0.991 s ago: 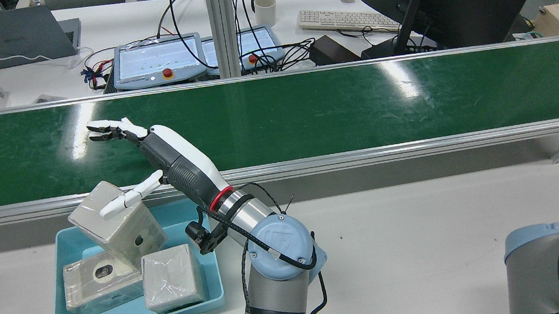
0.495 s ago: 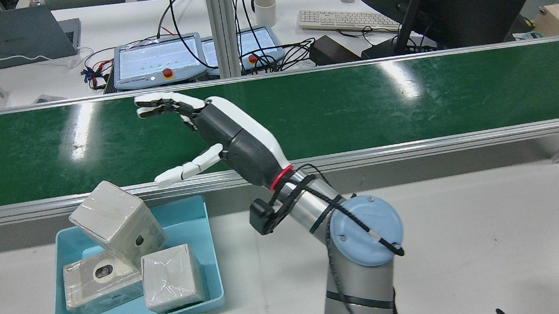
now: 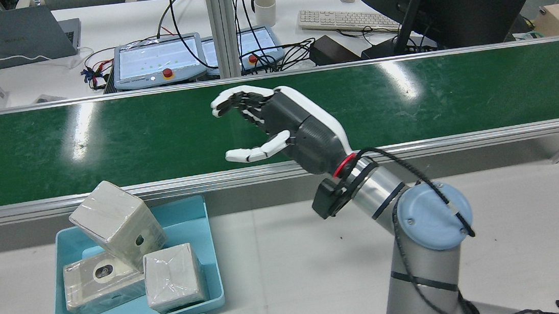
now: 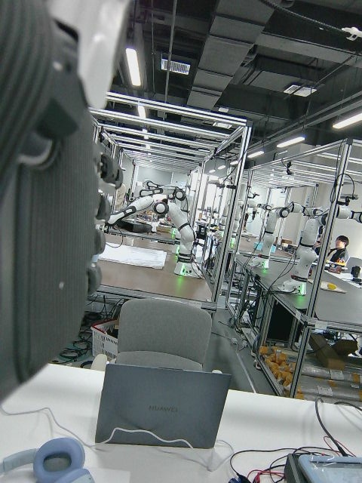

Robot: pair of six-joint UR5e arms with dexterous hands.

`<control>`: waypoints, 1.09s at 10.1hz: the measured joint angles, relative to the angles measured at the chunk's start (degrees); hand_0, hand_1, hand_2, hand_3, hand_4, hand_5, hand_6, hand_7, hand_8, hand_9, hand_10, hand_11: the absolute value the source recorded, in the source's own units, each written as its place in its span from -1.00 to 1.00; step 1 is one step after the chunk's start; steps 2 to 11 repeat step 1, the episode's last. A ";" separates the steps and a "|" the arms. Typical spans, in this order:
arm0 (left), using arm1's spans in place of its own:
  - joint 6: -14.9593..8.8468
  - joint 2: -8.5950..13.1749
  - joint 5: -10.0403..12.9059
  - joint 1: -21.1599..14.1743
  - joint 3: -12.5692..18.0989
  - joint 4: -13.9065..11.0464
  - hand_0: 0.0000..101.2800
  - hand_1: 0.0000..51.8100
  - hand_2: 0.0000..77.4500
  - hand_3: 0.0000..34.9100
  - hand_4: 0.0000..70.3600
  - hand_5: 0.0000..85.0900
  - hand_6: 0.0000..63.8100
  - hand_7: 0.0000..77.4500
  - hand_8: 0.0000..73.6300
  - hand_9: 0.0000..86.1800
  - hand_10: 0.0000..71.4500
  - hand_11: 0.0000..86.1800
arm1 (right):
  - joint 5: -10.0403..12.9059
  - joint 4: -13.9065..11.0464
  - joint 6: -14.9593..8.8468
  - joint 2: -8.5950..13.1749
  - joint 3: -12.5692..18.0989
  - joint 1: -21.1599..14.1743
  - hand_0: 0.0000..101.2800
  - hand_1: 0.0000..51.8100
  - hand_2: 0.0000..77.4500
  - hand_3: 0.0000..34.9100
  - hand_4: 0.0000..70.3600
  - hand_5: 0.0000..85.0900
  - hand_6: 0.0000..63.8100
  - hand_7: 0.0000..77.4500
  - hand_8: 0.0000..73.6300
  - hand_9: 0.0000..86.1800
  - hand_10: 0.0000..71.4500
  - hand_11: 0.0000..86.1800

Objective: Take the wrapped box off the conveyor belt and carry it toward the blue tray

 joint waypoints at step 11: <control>0.00 0.00 0.00 0.00 0.00 0.00 -1.00 -1.00 -0.97 -1.00 -1.00 -0.97 -1.00 -0.99 -0.99 -1.00 -0.98 -1.00 | -1.73 0.10 0.44 -1.02 -0.01 3.23 0.02 -0.41 0.11 -0.99 0.50 0.64 0.64 0.83 0.23 0.16 0.14 -0.23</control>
